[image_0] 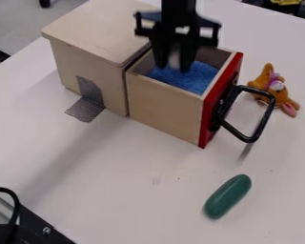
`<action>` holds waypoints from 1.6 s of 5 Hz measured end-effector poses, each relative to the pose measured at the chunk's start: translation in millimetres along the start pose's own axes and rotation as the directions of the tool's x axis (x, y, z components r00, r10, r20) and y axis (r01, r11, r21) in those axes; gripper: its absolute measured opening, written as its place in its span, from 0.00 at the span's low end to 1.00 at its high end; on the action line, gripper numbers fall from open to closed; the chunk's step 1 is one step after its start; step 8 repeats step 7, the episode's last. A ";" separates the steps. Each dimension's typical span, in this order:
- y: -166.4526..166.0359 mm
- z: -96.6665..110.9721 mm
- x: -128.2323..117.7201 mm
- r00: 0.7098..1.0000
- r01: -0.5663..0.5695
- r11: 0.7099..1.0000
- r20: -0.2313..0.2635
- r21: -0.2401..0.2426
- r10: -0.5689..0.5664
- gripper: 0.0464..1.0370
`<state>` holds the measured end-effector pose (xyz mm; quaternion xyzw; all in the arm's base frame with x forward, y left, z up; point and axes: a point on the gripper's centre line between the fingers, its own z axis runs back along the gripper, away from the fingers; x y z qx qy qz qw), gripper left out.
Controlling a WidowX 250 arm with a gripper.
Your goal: Take the mushroom out of the drawer and put it on the middle bottom part of the table
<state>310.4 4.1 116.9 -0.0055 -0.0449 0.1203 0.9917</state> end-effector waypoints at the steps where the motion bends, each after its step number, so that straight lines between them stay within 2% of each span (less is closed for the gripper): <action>1: 0.9 22.8 -14.0 0.999 -0.005 1.000 0.034 -0.023 0.006 0.36; 2: 3.1 18.0 -31.2 1.000 0.012 1.000 0.004 -0.024 -0.012 0.36; 3: 11.3 5.9 -62.2 0.998 0.024 1.000 -0.051 0.003 -0.024 0.36; 4: 19.4 -7.1 -98.9 0.993 0.073 0.997 -0.094 0.003 -0.072 0.36; 5: 29.6 -24.1 -125.0 0.986 0.095 0.994 -0.145 0.058 -0.086 0.36; 6: 39.1 -37.5 -136.9 0.983 0.087 0.996 -0.167 0.030 -0.081 0.41; 7: 41.8 -40.7 -136.0 0.982 0.078 0.997 -0.172 0.011 -0.075 0.73; 8: 41.8 -40.7 -136.0 0.982 0.078 0.997 -0.172 0.011 -0.075 0.73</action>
